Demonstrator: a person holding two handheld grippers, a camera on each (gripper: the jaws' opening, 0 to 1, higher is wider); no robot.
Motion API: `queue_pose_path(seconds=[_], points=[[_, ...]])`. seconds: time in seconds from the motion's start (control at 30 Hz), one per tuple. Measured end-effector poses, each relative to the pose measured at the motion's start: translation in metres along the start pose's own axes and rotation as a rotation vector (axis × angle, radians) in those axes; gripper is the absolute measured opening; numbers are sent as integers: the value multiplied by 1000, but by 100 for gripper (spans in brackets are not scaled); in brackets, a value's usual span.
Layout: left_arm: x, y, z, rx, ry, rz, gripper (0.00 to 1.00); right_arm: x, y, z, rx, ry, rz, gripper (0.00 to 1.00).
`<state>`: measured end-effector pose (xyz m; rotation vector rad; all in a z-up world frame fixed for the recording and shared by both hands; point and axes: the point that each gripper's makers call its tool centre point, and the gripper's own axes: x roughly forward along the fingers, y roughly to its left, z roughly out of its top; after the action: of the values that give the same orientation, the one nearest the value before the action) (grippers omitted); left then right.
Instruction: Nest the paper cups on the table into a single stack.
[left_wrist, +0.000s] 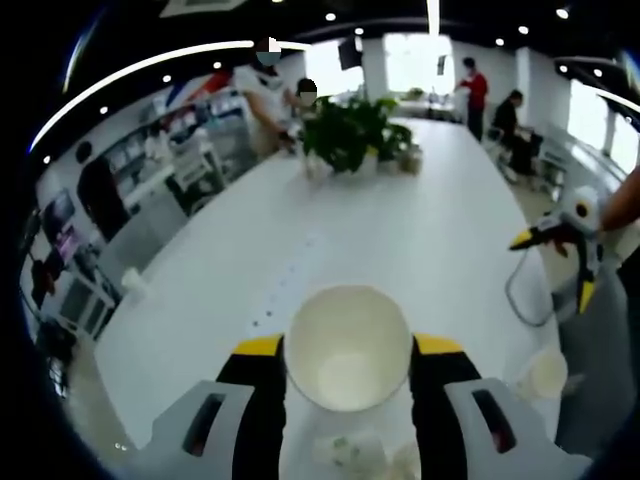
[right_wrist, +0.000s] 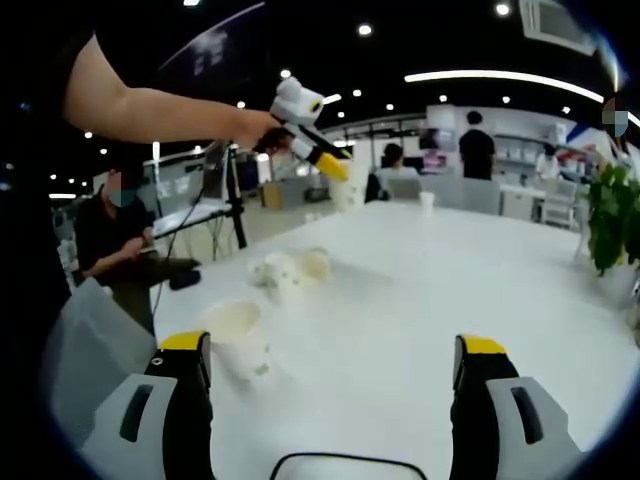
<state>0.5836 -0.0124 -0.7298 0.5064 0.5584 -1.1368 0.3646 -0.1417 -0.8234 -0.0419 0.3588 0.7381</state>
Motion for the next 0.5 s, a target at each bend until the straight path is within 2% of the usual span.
queue_pose_path(seconds=[0.5], points=[[-11,-25,9,0,-50,-15,46,0,0,-1,-10,4,8,99]])
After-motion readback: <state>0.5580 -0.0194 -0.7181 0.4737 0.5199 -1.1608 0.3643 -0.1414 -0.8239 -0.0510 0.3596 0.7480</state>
